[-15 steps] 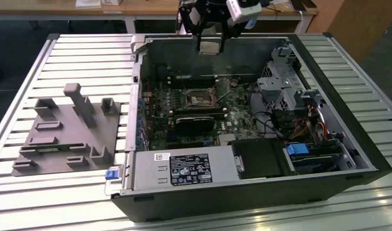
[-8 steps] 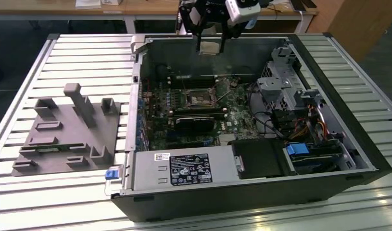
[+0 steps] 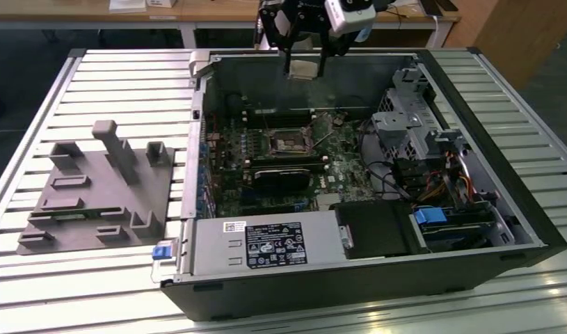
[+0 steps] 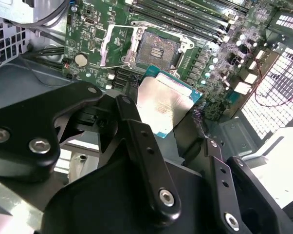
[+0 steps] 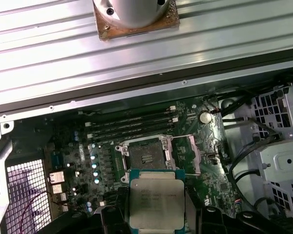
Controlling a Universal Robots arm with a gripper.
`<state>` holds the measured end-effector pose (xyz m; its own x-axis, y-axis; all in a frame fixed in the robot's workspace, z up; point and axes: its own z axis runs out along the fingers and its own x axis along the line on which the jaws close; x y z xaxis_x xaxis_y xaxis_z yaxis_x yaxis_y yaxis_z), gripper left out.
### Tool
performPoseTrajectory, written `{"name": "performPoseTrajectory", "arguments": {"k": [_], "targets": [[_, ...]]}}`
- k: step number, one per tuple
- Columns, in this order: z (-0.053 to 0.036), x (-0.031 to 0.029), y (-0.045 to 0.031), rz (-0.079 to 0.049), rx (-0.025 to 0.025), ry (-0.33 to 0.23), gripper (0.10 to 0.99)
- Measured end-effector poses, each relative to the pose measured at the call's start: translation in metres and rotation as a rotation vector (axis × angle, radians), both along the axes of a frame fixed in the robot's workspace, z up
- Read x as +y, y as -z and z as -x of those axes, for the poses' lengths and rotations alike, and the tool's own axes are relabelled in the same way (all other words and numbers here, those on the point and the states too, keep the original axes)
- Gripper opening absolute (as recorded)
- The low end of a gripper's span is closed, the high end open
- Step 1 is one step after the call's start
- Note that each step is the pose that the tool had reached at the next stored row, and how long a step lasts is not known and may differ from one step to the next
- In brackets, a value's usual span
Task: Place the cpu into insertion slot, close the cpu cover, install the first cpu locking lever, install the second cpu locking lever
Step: 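Place the cpu into insertion slot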
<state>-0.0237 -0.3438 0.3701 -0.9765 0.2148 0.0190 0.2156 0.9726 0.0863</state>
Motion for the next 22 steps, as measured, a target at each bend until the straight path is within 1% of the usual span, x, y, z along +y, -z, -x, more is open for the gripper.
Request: {"name": "performPoseTrajectory", "arguments": {"k": [22], "targets": [[0.0000,0.0000,0.0006,0.001,0.0000,0.076,0.541]]}}
